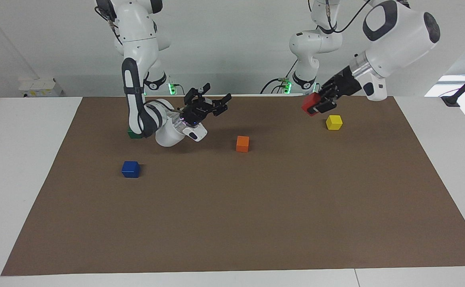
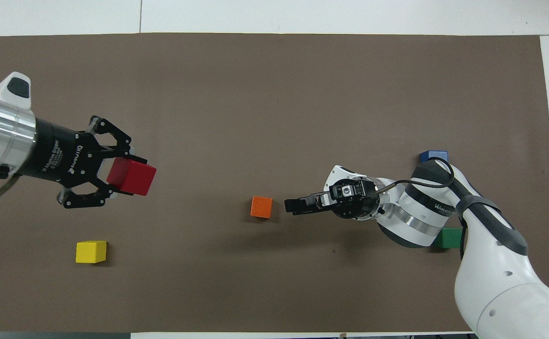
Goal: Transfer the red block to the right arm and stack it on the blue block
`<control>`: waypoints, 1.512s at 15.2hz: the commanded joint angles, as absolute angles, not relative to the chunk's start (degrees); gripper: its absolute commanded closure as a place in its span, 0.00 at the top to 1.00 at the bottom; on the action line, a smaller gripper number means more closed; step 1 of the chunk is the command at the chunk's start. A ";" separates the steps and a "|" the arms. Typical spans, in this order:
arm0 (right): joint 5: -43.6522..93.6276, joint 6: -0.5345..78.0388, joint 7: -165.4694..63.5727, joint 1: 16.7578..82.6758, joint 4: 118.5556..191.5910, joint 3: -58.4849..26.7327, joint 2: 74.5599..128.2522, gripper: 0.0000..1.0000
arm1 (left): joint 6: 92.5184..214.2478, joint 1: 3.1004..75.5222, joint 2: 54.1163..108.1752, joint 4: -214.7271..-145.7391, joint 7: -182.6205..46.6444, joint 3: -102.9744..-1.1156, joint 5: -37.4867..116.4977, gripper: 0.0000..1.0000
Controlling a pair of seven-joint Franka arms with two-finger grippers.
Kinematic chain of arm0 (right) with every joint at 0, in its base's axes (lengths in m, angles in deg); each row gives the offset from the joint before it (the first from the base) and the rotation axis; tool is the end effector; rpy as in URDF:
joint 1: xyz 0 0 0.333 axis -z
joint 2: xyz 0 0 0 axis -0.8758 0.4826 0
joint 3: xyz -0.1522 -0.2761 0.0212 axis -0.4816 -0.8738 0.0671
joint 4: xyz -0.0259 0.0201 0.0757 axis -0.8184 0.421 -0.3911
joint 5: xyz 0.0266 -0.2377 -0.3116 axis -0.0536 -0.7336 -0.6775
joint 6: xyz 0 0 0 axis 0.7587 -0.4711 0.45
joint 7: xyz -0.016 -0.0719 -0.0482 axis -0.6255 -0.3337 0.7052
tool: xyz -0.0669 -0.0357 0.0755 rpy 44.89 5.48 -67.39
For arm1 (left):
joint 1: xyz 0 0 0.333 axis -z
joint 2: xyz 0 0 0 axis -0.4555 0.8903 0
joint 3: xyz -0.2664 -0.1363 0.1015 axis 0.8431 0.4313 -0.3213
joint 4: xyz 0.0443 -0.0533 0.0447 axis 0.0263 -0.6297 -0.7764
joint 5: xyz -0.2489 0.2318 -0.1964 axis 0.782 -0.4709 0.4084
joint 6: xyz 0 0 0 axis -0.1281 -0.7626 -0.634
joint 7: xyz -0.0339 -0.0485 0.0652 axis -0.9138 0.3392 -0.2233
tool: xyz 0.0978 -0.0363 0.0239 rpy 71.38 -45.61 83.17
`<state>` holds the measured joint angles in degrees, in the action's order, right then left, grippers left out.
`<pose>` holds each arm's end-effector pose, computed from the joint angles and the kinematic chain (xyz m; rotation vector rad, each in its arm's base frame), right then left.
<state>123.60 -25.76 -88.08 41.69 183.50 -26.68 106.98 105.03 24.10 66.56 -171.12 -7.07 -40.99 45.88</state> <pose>0.4688 0.2470 0.3287 -0.7144 0.0587 0.1944 0.5045 -0.1610 0.5992 2.3006 1.5204 -0.6153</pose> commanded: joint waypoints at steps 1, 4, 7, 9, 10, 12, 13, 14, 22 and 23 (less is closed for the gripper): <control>127.10 -27.78 -90.41 39.18 181.32 -26.33 110.84 1.00 | 108.06 26.47 65.46 -172.19 13.37 -38.12 50.48 0.00; 128.26 -23.76 -91.29 37.50 178.95 -26.42 111.81 1.00 | 110.44 31.12 65.11 -173.16 28.49 -36.44 51.11 0.00; 128.26 -22.95 -94.18 35.75 177.18 -26.42 114.36 1.00 | 118.33 36.22 64.32 -175.53 37.93 -36.44 51.11 0.00; 128.34 -22.77 -95.15 34.96 177.18 -26.33 114.54 1.00 | 121.51 38.07 64.32 -176.23 39.17 -36.35 51.11 0.00; 129.13 -22.51 -95.24 34.25 177.18 -26.33 114.54 1.00 | 124.22 39.21 63.53 -177.89 39.26 -36.35 51.11 0.00; 129.84 -22.60 -93.76 33.63 177.27 -26.07 114.54 1.00 | 129.50 41.76 61.78 -181.93 39.26 -36.35 51.11 0.00; 130.01 -22.60 -91.58 33.63 177.27 -25.28 114.54 1.00 | 131.61 42.12 61.07 -183.78 39.26 -36.35 51.11 0.00; 130.01 -22.77 -89.73 33.72 177.27 -25.27 114.54 1.00 | 133.37 42.21 60.46 -185.28 39.26 -36.35 51.11 0.00; 127.73 -24.44 -88.03 35.48 177.62 -25.36 114.72 1.00 | 132.77 41.24 59.57 -187.05 38.30 -36.70 51.11 0.00; 127.90 -24.62 -88.12 35.39 177.62 -25.36 114.72 1.00 | 132.77 41.24 59.31 -187.40 38.04 -36.79 51.11 0.00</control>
<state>128.38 -23.86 -88.61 34.68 178.14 -25.83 114.39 132.28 41.13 61.48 -185.08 38.77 -36.21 49.66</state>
